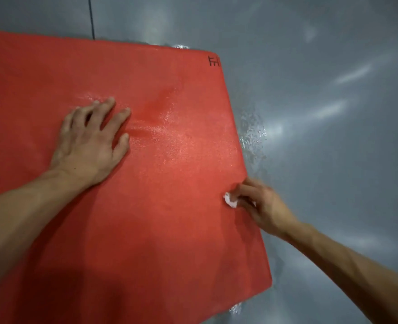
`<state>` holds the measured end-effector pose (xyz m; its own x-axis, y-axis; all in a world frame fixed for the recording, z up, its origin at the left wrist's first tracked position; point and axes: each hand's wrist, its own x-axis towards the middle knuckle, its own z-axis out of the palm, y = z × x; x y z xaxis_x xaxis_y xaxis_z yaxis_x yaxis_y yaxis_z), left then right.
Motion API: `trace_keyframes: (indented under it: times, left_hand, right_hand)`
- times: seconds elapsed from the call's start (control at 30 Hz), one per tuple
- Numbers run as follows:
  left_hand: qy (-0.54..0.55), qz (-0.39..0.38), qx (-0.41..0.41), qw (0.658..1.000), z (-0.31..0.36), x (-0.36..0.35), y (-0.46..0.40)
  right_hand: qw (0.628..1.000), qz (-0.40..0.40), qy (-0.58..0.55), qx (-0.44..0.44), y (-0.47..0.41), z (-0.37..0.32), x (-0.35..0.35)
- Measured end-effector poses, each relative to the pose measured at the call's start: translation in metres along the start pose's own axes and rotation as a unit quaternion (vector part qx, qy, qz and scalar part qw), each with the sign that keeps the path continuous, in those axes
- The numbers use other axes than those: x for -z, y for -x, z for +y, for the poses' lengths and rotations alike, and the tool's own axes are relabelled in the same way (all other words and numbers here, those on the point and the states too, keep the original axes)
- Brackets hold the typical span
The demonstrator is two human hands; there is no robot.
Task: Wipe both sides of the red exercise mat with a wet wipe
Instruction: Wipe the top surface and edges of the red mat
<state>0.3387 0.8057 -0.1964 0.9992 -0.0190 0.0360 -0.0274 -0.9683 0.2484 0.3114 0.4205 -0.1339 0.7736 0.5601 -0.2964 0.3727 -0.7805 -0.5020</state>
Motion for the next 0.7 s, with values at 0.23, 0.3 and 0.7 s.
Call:
trace_keyframes:
  times: [0.23, 0.3, 0.7]
  left_hand:
    - [0.016, -0.030, 0.018, 0.999, 0.024, 0.018, 0.020]
    - [0.025, -0.029, 0.009, 0.999, 0.034, 0.025, 0.044]
    - [-0.008, -0.171, 0.029, 0.985, 0.044, 0.005, 0.118]
  right_hand:
    - [0.988, 0.143, 0.041, -0.044, -0.076, 0.006, 0.009]
    - [0.990, 0.133, 0.035, -0.044, -0.044, 0.003, -0.003]
    - [0.987, 0.146, 0.045, -0.057, -0.051, 0.007, 0.011]
